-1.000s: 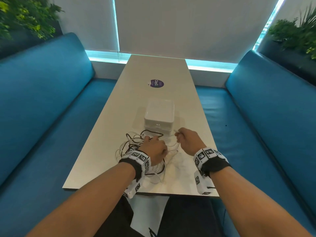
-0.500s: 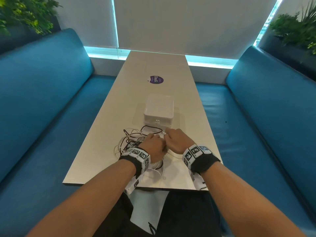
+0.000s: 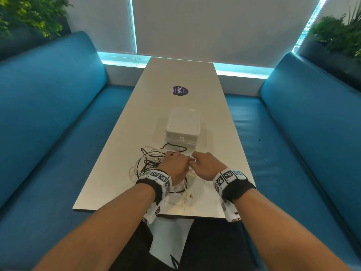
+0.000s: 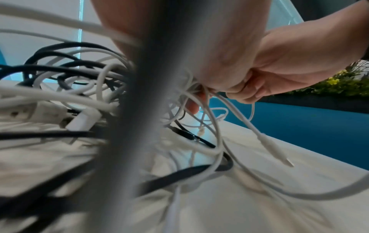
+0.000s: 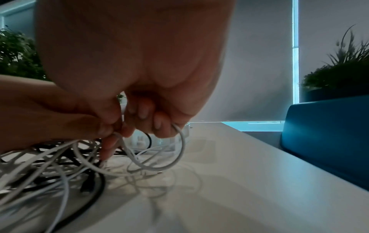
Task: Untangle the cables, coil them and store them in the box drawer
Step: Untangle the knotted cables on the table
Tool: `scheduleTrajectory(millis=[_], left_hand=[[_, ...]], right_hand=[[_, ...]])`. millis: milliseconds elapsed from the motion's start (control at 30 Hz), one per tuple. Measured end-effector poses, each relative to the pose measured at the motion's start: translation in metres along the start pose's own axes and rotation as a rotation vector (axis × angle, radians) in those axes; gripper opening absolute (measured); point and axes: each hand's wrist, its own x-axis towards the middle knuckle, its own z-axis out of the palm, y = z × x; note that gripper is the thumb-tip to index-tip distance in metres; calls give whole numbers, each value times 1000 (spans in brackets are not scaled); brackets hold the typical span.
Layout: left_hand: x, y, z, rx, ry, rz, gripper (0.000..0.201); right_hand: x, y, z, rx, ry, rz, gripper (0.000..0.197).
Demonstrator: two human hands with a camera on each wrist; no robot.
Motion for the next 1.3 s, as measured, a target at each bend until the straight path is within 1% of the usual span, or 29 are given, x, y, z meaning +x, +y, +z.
scheduleTrajectory(millis=[133, 233, 333, 400, 467, 533, 600, 667, 733, 800, 900, 967, 1067, 1167, 1233, 1300], left_hand=[[1, -3, 1, -45, 36, -29, 16], [1, -4, 3, -11, 32, -31, 17], [-2, -3, 3, 94, 23, 5, 25], [-2, -4, 2, 137, 46, -6, 28], [-2, -6, 1, 150, 48, -43, 26], [-1, -10, 0, 171, 13, -63, 21], [0, -11, -2, 183, -38, -56, 22], [3, -8, -5, 190, -63, -57, 22], [6, -4, -7, 196, -72, -69, 22], [6, 0, -8, 208, -86, -75, 22], [6, 3, -9, 206, -99, -64, 26], [5, 2, -9, 183, -88, -58, 30], [3, -3, -7, 128, -64, -57, 20], [-1, -8, -4, 86, -35, -45, 22], [-3, -13, -3, 103, -19, -55, 26], [-5, -18, -4, 129, -31, -72, 24]], right_hand=[[4, -2, 5, 20, -7, -5, 23], [6, 3, 9, 2, -26, 15, 26], [5, 5, 10, -181, -24, 13, 28], [5, 8, 5, -299, 26, 16, 29], [4, 17, -4, -350, 82, 66, 28], [1, 29, -12, -386, 113, 150, 27], [-4, 35, -16, -398, 114, 214, 26], [-5, 31, -14, -359, 143, 227, 25], [-3, 18, -10, -288, 206, 190, 27], [-2, 5, -5, -265, 231, 121, 33], [0, -8, 8, -276, 145, 35, 29], [2, -8, 17, -194, 73, 53, 27], [2, -3, 22, -118, 46, 89, 30], [0, 2, 15, -200, 53, 86, 27], [-3, 15, 4, -272, 79, 141, 24], [-6, 35, -10, -329, 89, 251, 24]])
